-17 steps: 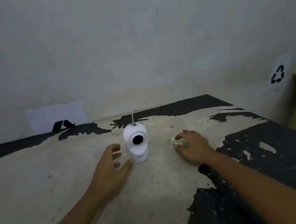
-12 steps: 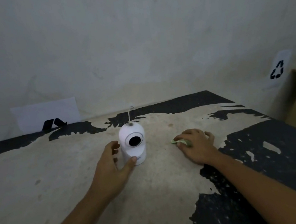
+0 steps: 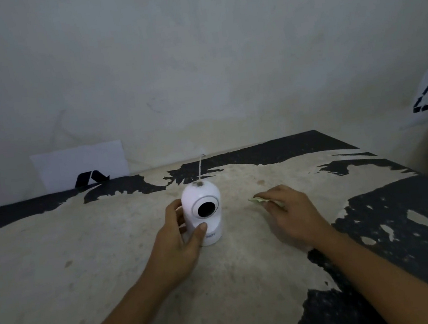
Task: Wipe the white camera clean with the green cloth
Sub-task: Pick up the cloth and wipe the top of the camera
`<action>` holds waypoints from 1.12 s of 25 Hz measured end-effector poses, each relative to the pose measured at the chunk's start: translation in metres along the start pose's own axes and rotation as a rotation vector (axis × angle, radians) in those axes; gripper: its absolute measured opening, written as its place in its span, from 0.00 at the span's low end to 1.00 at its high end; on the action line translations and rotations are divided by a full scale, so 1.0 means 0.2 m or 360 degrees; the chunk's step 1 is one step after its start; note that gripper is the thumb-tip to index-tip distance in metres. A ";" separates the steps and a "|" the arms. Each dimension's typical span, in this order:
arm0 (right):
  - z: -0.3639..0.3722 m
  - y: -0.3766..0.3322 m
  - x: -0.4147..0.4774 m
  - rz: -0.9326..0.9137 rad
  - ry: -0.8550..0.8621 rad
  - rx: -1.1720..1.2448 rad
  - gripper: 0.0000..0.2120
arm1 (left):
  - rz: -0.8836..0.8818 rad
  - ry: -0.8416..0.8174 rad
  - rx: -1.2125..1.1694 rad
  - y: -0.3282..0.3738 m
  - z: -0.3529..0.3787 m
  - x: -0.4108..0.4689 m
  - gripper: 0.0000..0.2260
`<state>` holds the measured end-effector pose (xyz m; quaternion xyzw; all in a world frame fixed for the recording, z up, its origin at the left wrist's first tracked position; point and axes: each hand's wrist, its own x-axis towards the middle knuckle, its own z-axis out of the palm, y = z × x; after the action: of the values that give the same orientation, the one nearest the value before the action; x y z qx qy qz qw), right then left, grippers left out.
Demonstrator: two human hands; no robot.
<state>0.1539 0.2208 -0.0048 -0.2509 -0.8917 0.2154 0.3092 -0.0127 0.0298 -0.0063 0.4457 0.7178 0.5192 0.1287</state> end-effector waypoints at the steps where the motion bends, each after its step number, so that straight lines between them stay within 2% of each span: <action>1: 0.01 -0.06 -0.01 -0.0018 0.0050 0.0110 0.12 | -0.0004 0.0008 0.0003 0.00 -0.01 -0.01 0.26; 8: 0.12 -0.37 0.02 -0.0319 0.0265 0.0385 0.13 | 0.0022 0.0037 0.0031 -0.04 -0.09 -0.03 0.25; 16: 0.29 -0.38 0.07 -0.0498 0.0363 0.0348 0.15 | 0.0015 0.0009 0.0027 -0.08 -0.09 -0.01 0.26; 22: 0.30 -0.37 0.08 -0.0523 0.0250 0.0422 0.18 | 0.0024 -0.0026 0.0019 -0.11 -0.10 0.02 0.26; 25: 0.33 -0.40 0.09 -0.0497 0.0418 0.0495 0.16 | 0.0055 -0.0005 0.0026 -0.10 -0.10 0.02 0.26; 28: 0.36 -0.41 0.11 -0.0556 0.0536 0.0367 0.15 | 0.0072 -0.0005 0.0011 -0.12 -0.10 0.02 0.26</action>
<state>0.0663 0.1531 -0.0032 -0.0886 -0.8270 0.2140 0.5122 -0.0404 0.0183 -0.0175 0.4632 0.7090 0.5188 0.1166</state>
